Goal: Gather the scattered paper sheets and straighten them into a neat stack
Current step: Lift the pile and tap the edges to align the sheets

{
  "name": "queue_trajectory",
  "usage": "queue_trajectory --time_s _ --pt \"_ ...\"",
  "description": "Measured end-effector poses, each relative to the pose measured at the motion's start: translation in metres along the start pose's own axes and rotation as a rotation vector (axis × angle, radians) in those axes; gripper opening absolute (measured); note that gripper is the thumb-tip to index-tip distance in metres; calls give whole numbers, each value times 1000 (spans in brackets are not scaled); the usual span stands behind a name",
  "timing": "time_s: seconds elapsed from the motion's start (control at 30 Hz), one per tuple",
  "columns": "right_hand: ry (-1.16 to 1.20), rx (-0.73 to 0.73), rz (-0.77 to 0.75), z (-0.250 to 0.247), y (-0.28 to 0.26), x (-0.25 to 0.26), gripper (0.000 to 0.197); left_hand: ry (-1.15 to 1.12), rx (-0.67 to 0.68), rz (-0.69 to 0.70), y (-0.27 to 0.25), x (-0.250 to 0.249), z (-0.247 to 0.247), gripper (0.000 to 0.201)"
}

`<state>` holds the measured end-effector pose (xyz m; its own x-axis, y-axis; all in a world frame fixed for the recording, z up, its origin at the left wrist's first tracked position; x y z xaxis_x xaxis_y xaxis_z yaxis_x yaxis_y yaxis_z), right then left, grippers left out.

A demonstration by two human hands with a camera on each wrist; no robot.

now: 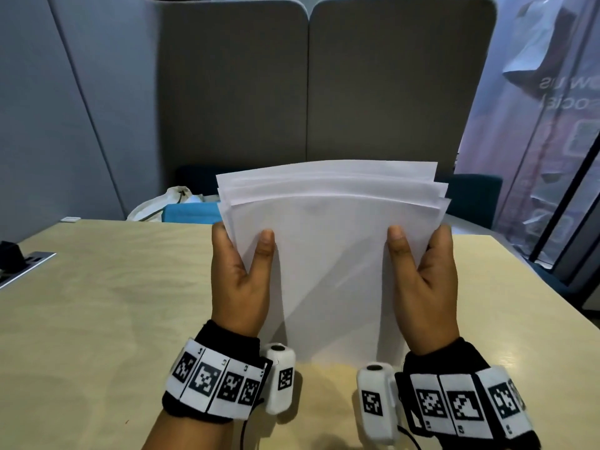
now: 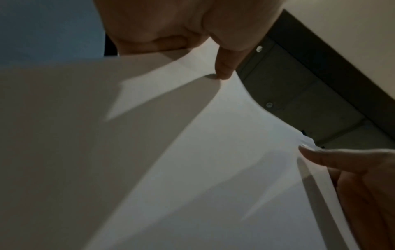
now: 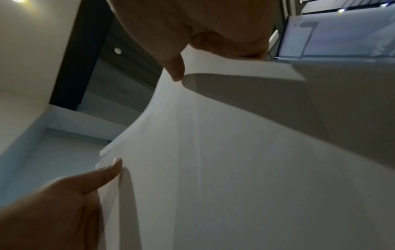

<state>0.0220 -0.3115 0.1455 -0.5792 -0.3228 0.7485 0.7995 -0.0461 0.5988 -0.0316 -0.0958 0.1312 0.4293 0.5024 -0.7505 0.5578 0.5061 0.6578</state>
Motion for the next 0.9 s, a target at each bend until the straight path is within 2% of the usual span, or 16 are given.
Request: queue_trajectory --time_s 0.17,0.27,0.4,0.47,0.57,0.73,0.9 --pt "26 -8 -91 7 11 23 28 -52 30 51 17 -23 -3 45" --pt "8 3 -115 13 10 26 44 -47 46 72 17 -30 1 51" --pt "-130 -17 -337 9 11 33 61 70 -96 219 17 -40 -4 67" --pt "-247 21 -402 11 9 34 51 117 -127 304 16 -42 -5 65" --pt "-361 45 -395 12 7 31 33 180 -82 326 13 -42 -1 41" --pt "-303 26 -353 6 11 28 40 183 -80 272 15 -38 -4 43" --pt "-322 13 -374 2 11 29 34 117 -55 232 17 -36 -8 37"
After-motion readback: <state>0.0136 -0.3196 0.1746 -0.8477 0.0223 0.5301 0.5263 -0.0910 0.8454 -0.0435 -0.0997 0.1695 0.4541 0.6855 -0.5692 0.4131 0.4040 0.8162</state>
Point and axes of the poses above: each hand's wrist, its own y-axis towards the middle knuckle, its own z-axis out of the palm, x = y × z, the point moved 6 cm from there along y, towards the middle knuckle, and after that the axes turned 15 degrees about y, right-handed, at the moved point
